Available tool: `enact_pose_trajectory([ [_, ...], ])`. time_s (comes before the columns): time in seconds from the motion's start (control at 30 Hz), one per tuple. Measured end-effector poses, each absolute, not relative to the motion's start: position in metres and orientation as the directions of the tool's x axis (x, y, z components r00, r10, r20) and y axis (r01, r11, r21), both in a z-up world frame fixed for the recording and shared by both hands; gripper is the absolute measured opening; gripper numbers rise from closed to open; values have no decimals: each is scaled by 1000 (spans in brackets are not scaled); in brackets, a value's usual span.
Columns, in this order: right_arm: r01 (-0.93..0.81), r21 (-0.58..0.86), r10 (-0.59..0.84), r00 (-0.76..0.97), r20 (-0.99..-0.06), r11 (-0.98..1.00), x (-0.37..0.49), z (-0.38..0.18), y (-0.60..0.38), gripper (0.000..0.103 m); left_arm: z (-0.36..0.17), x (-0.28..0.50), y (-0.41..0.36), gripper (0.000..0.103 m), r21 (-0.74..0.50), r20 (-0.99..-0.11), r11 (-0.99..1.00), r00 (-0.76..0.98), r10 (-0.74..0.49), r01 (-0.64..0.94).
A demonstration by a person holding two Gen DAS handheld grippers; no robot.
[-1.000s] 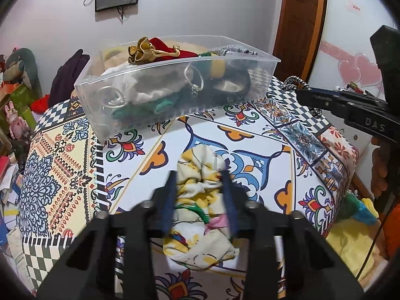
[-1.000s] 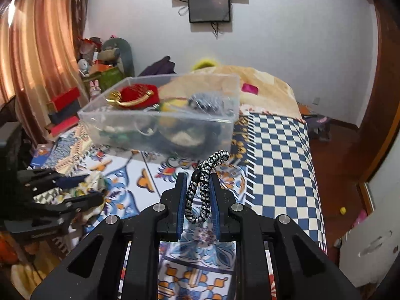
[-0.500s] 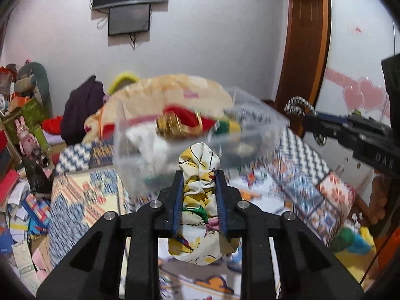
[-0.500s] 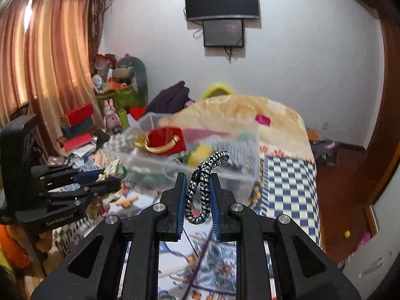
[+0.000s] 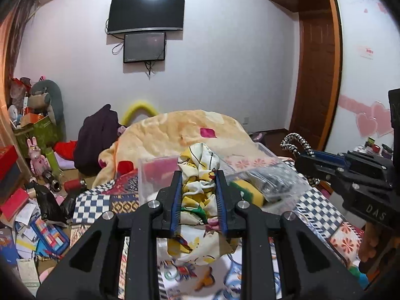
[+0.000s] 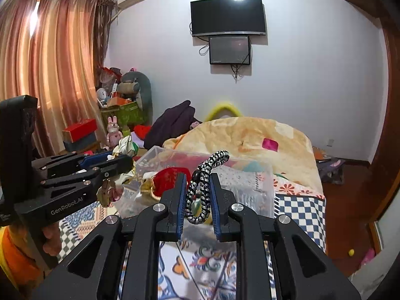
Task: Organize soft objects
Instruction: 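Lower the floral cloth and braided cord into the clear box and release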
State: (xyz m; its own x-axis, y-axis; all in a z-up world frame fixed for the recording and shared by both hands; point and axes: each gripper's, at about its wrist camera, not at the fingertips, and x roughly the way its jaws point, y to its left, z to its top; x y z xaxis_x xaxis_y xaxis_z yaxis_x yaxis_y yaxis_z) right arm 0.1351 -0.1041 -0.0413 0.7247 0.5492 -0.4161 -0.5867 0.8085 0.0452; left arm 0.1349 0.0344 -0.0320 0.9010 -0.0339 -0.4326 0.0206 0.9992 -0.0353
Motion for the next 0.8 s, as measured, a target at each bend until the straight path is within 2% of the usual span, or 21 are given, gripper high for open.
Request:
enact_pose_trajectory([
  [0.4,-585,74,534,674,-511,808,177,-68,-75,17,-65,187,56,24,-84,-519,996,854,-25,-22],
  [0.47,-589,85,537,657,-529,804,181,-75,-72,20,-70,195,59,25,-100,-534,995,845,-30,-27],
  [0.5,-588,82,533,655,-536,805,182,-77,-70,20,-73,198,60,28,-107,-542,994,840,-34,-29],
  [0.57,-580,57,511,661,-550,813,183,-83,-67,20,-77,201,62,43,-116,-553,993,833,-35,-36],
  [0.73,-576,18,482,665,-571,817,182,-88,-65,40,-86,203,61,62,-90,-561,995,828,-11,-48],
  [0.8,-573,15,478,668,-571,819,181,-88,-67,52,-87,201,60,65,-68,-557,997,831,2,-47],
])
